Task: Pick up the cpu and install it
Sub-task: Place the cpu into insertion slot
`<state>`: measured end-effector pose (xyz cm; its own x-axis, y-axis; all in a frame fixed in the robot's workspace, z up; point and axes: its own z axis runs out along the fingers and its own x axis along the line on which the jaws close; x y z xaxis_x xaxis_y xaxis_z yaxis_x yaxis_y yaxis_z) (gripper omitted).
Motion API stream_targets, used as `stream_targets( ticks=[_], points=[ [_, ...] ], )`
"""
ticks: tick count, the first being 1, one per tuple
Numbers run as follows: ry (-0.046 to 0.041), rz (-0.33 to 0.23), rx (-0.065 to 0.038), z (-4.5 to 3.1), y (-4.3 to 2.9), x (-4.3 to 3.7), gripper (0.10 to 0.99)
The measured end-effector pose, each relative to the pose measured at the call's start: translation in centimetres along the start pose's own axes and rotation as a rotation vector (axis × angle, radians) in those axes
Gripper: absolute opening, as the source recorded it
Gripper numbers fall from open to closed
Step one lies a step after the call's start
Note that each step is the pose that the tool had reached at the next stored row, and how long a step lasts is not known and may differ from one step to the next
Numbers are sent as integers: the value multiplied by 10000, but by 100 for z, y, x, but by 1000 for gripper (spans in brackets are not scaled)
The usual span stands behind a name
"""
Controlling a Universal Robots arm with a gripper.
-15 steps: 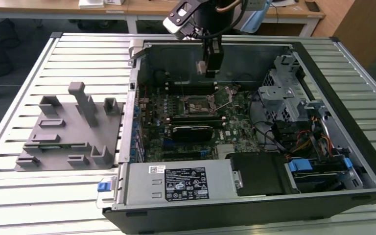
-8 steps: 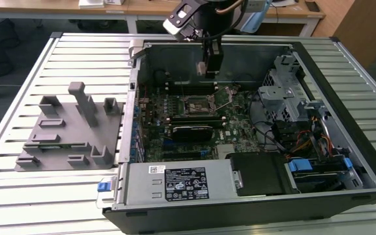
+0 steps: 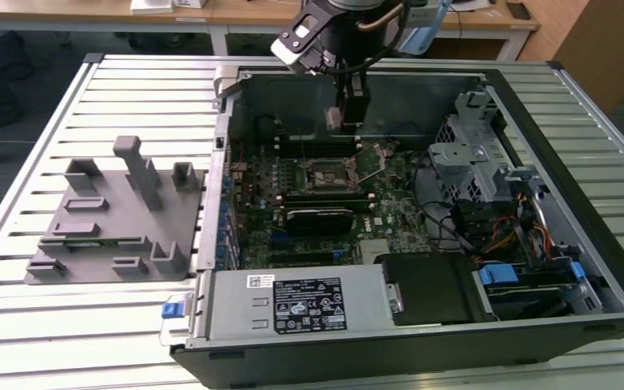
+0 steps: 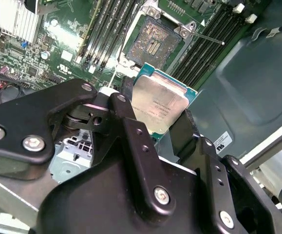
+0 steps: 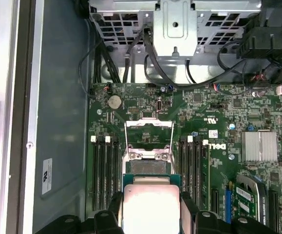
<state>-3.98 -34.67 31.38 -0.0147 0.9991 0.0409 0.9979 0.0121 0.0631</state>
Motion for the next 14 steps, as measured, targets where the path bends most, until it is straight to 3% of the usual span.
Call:
stream_targets(
  ticks=[3,14],
  points=[
    [34,-510,21,44,-4,-2,545],
    [37,-548,63,240,-18,-10,545]
  ],
)
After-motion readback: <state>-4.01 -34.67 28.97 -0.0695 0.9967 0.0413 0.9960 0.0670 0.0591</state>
